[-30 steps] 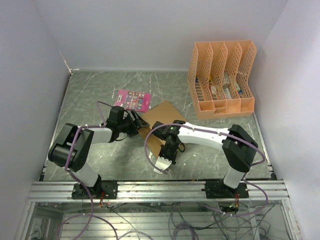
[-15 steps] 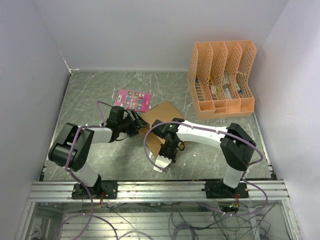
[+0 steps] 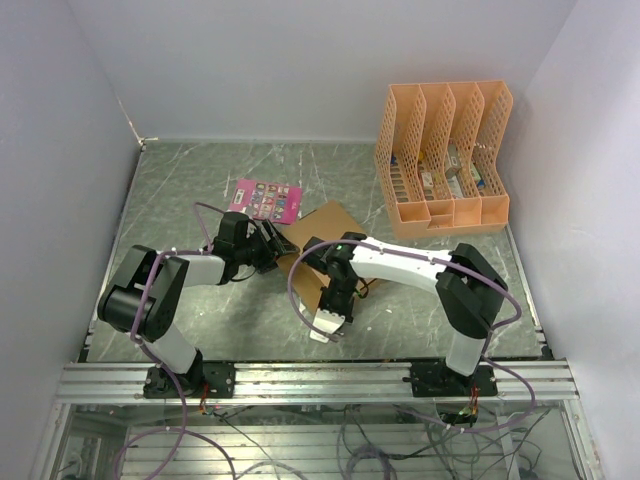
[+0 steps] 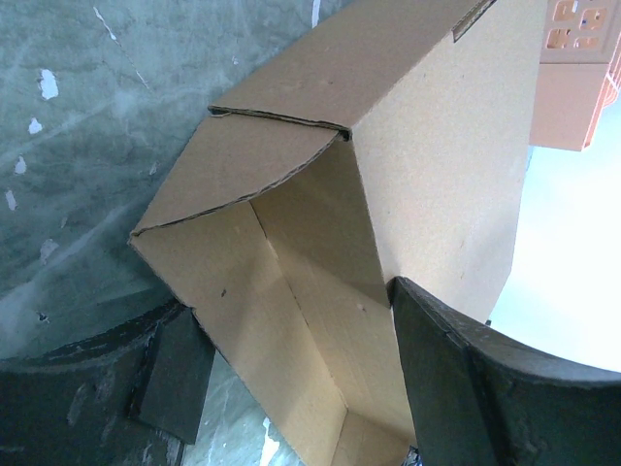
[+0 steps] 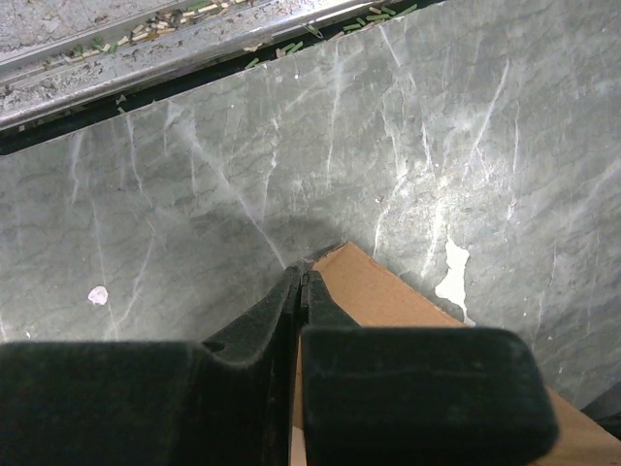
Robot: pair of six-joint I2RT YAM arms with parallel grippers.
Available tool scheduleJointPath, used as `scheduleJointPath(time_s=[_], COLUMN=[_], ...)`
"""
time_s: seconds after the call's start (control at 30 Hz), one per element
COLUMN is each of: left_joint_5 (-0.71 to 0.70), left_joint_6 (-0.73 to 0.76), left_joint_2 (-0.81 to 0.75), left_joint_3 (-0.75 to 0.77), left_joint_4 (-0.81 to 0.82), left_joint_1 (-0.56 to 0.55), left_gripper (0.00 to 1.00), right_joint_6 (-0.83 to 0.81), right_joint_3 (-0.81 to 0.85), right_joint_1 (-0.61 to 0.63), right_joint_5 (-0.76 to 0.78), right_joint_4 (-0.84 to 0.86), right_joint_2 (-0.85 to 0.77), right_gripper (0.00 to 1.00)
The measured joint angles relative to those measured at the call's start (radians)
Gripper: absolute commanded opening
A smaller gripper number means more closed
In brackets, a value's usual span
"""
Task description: Fold the paper box
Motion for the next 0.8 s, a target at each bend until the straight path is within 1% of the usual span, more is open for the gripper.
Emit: scheduleJointPath(time_s=[0.8], left_joint_5=[0.002], left_joint_6=[-0.019], left_joint_2=[0.016], left_joint_3=[0.004], left_joint_4=[0.01], left_joint_1=[0.0], left_gripper=[0.77], right_joint_6=[-0.17], right_joint_3=[-0.04], right_joint_1=[-0.1], right_joint_5=[-0.081], right_joint_4=[-0.029], right_joint_2=[-0.014], right_gripper=[0.0])
